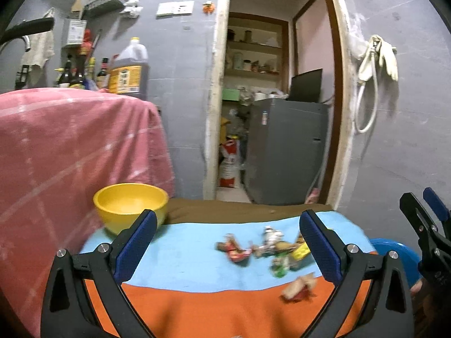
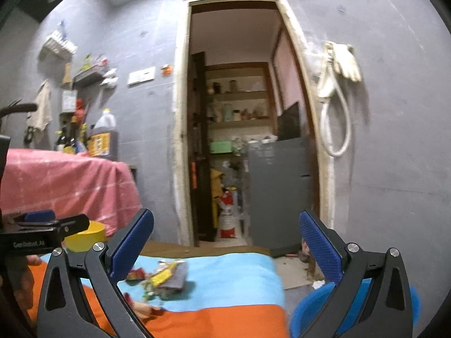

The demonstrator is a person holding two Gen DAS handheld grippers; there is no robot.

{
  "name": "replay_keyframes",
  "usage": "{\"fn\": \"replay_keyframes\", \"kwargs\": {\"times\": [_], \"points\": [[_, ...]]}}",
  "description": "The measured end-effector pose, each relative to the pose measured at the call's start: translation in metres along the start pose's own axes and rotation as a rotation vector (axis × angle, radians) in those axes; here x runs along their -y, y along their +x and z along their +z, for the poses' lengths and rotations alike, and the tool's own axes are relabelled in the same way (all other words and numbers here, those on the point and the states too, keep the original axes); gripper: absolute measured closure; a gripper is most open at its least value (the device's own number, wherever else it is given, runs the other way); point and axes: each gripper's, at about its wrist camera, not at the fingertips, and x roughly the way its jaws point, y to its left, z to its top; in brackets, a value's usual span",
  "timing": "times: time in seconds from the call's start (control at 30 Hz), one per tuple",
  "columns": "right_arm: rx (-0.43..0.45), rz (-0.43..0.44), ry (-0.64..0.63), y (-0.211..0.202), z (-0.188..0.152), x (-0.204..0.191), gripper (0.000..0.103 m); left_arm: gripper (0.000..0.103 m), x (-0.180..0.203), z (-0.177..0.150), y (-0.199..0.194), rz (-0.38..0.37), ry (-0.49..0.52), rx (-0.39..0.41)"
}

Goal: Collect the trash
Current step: 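Return both tools over the remaining wrappers on the blanket, then grasp the red-white wrapper with the left tool while the right tool grasps the yellow packet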

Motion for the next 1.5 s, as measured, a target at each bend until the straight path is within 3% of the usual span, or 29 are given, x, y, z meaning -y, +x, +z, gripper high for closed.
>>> {"fn": "replay_keyframes", "kwargs": {"times": [0.33, 0.57, 0.77, 0.97, 1.07, 1.13, 1.3, 1.33, 1.5], "points": [[-0.076, 0.109, -0.102, 0.017, -0.014, -0.046, 0.0, 0.004, -0.032, -0.015, -0.003, 0.069, 0.039, -0.015], [-0.228, 0.082, -0.133, 0.043, -0.031, -0.055, 0.0, 0.004, -0.04, -0.029, 0.022, 0.057, 0.076, -0.127], [-0.368, 0.093, -0.038, 0.072, -0.041, -0.041, 0.0, 0.004, -0.034, -0.037, 0.052, 0.035, 0.111, -0.243], [-0.495, 0.109, 0.056, 0.098, -0.05, -0.03, 0.0, 0.004, -0.029, -0.043, 0.085, -0.006, 0.081, -0.363], [-0.53, 0.12, 0.111, 0.107, -0.052, -0.023, 0.008, 0.004, -0.027, -0.045, 0.099, -0.018, 0.058, -0.402], [-0.568, 0.132, 0.135, 0.115, -0.056, -0.022, 0.022, 0.004, -0.028, -0.045, 0.106, -0.029, 0.035, -0.417], [-0.624, 0.171, 0.125, 0.122, -0.062, -0.027, 0.045, 0.005, -0.032, -0.042, 0.122, -0.077, -0.042, -0.457], [-0.632, 0.178, 0.125, 0.122, -0.063, -0.028, 0.051, 0.006, -0.032, -0.042, 0.125, -0.092, -0.054, -0.469], [-0.651, 0.214, 0.129, 0.12, -0.066, -0.028, 0.062, 0.024, -0.034, -0.04, 0.139, -0.166, -0.105, -0.532]]}}
